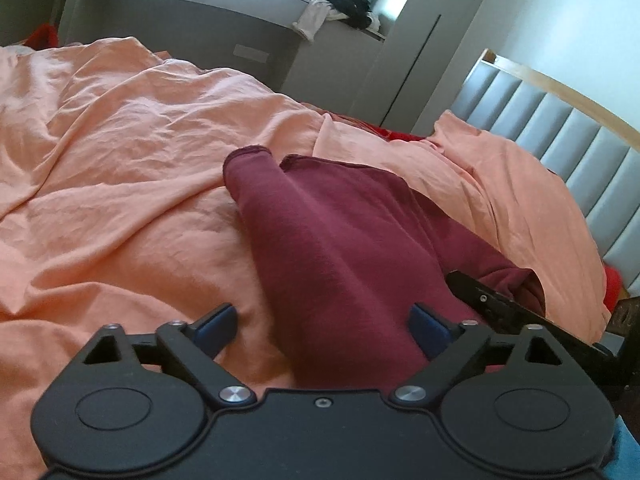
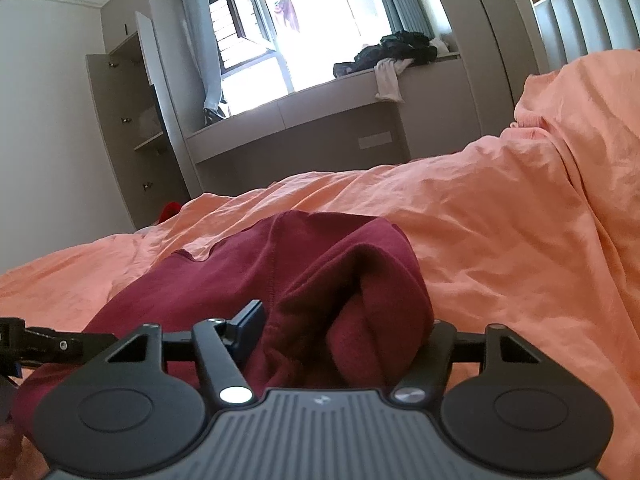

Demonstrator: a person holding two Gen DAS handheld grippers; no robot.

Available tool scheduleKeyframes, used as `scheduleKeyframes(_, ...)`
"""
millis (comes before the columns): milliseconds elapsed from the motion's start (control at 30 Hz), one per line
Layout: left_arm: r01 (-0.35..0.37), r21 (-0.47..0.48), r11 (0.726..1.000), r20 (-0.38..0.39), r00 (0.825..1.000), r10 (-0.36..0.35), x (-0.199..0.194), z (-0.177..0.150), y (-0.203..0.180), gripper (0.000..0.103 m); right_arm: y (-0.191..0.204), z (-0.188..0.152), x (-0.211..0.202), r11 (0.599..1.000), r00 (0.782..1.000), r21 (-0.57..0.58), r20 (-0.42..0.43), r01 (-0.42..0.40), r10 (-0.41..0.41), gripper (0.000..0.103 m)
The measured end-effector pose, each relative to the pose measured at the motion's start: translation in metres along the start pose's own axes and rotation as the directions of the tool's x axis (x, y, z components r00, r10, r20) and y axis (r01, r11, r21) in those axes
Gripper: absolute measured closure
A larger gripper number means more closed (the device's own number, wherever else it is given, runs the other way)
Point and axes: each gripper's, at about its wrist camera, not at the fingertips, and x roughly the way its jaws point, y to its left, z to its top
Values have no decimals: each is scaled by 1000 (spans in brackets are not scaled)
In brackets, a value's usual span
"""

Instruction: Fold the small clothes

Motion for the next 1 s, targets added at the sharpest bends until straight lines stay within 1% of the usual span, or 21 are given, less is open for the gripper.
scheduleKeyframes(67,12,13,1000,0,1000,-12,0,2,-2,23,1,-1,0,1000,1000,-7,8,4,-4,34)
scheduleKeyframes(200,15,34,999,5,1000,-15,1,3,-6,31,2,-2,1,1000,1000,-1,15,13,-13,33)
scheduleKeyframes(233,14,42,999,9,1000,-15,-1,1,-6,35,2,-2,1,1000,1000,3,15,14,-14,32)
scheduleKeyframes(267,13,48,999,15,1000,-14,-2,0,-6,42,2,-2,1,1000,1000,3,15,15,-15,32)
scheduleKeyframes(300,9,55,998,21,1000,-11,-2,0,-8,46,2,-1,2,1000,1000,1,14,16,-16,33)
scheduleKeyframes(333,6,65,998,25,1000,-8,-3,-1,-9,52,3,-1,1,1000,1000,0,13,15,-15,35)
scheduleKeyframes(367,-1,78,997,33,999,-2,-4,-1,-12,58,3,0,1,1000,1000,-1,18,13,-13,41)
scheduleKeyframes(400,-12,95,995,45,999,8,-5,-1,-14,62,3,-1,-1,1000,1000,-4,27,11,-11,45)
scheduleKeyframes(433,-21,113,993,58,998,14,-6,-2,-16,68,5,-1,-2,1000,999,-14,36,14,-13,49)
scheduleKeyframes(467,-26,128,991,68,998,18,-7,-2,-18,73,8,0,-3,999,999,-34,45,22,-20,53)
scheduleKeyframes(567,-37,155,987,109,994,20,-11,-1,-20,79,24,-1,-7,990,995,-127,89,57,-46,60)
scheduleKeyframes(600,-36,160,986,125,992,16,-14,0,-20,80,29,-1,-8,985,992,-157,112,70,-52,62)
scheduleKeyframes(667,-42,182,982,154,988,13,-19,1,-22,81,38,0,-13,977,984,-196,169,86,-53,69)
scheduleKeyframes(733,-64,210,976,197,980,22,-26,3,-24,82,49,2,-17,967,974,-236,224,100,-46,72)
scheduleKeyframes(833,-129,269,955,267,962,55,-37,6,-27,82,67,4,-19,951,959,-294,281,99,-13,73)
scheduleKeyframes(933,-207,317,926,346,934,90,-50,8,-24,82,84,3,-12,936,949,-338,314,93,19,75)
scheduleKeyframes(1000,-257,349,901,407,908,101,-59,10,-21,82,95,1,-5,925,943,-370,330,87,43,75)
